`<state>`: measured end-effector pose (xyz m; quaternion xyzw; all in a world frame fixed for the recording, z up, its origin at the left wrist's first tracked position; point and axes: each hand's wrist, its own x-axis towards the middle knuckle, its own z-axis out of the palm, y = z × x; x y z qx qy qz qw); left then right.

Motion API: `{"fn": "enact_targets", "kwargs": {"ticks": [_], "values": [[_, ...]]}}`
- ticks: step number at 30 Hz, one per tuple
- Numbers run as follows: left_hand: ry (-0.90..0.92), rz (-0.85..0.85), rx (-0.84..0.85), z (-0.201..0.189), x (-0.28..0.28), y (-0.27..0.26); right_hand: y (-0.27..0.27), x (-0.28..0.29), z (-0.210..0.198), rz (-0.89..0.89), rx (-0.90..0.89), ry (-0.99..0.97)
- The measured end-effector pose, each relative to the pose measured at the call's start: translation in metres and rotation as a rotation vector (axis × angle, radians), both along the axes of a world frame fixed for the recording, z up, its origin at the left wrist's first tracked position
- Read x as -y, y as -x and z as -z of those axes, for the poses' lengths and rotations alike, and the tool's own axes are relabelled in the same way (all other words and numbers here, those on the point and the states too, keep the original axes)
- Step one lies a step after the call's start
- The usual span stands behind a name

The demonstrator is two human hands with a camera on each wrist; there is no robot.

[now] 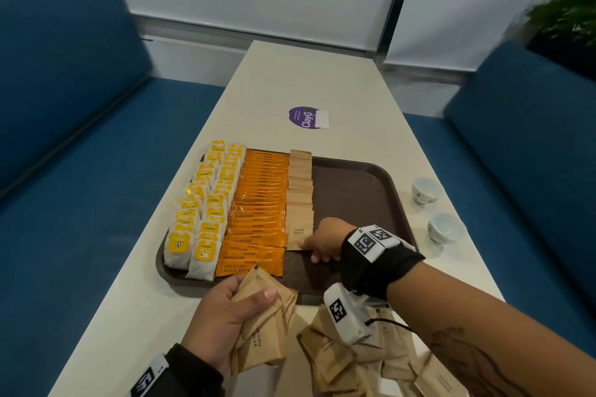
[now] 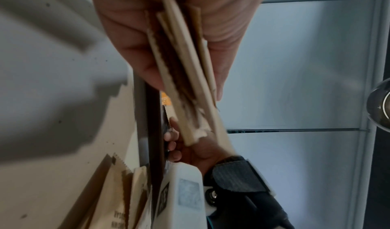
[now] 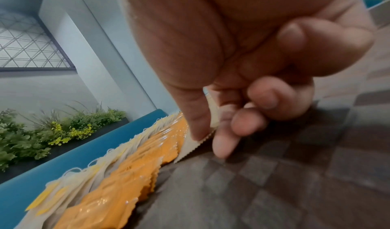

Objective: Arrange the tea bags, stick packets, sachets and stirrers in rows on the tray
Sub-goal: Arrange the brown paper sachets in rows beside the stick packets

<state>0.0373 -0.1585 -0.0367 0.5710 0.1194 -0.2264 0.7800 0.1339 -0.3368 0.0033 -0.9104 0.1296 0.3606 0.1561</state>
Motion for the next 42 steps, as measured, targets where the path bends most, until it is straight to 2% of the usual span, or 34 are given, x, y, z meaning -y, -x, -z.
{"fn": "enact_targets", "kwargs": {"ticks": [3,6,9,13,16,23,27,32,37,42], "values": [[0.004,0.025,0.003,-0.002,-0.002,0.000,0.000,0.000,-0.004,-0.056,-0.017,0.028],[0.011,0.039,0.025,-0.005,-0.004,0.001,0.008,0.003,-0.020,0.007,0.082,-0.051],[0.077,0.043,0.026,-0.011,-0.005,0.003,0.031,0.006,-0.042,0.078,0.224,-0.270],[0.148,-0.002,0.030,-0.014,0.000,0.007,0.083,-0.001,-0.058,0.125,0.149,-0.645],[0.183,-0.034,0.028,-0.014,0.006,0.015,0.120,-0.016,-0.045,0.191,0.133,-0.777],[0.164,0.086,-0.022,-0.017,-0.001,0.033,0.150,-0.016,-0.021,0.409,0.378,-0.836],[0.209,0.071,-0.069,-0.019,-0.004,0.040,0.161,-0.018,-0.023,0.436,0.574,-0.771],[0.258,-0.013,-0.101,-0.017,-0.004,0.047,0.170,-0.028,-0.018,0.350,0.530,-0.688],[0.275,-0.057,-0.093,-0.018,-0.006,0.045,0.173,-0.024,-0.020,0.489,0.495,-0.810],[0.247,-0.083,-0.081,-0.015,-0.008,0.042,0.170,-0.017,-0.027,0.555,0.457,-0.897]]}}
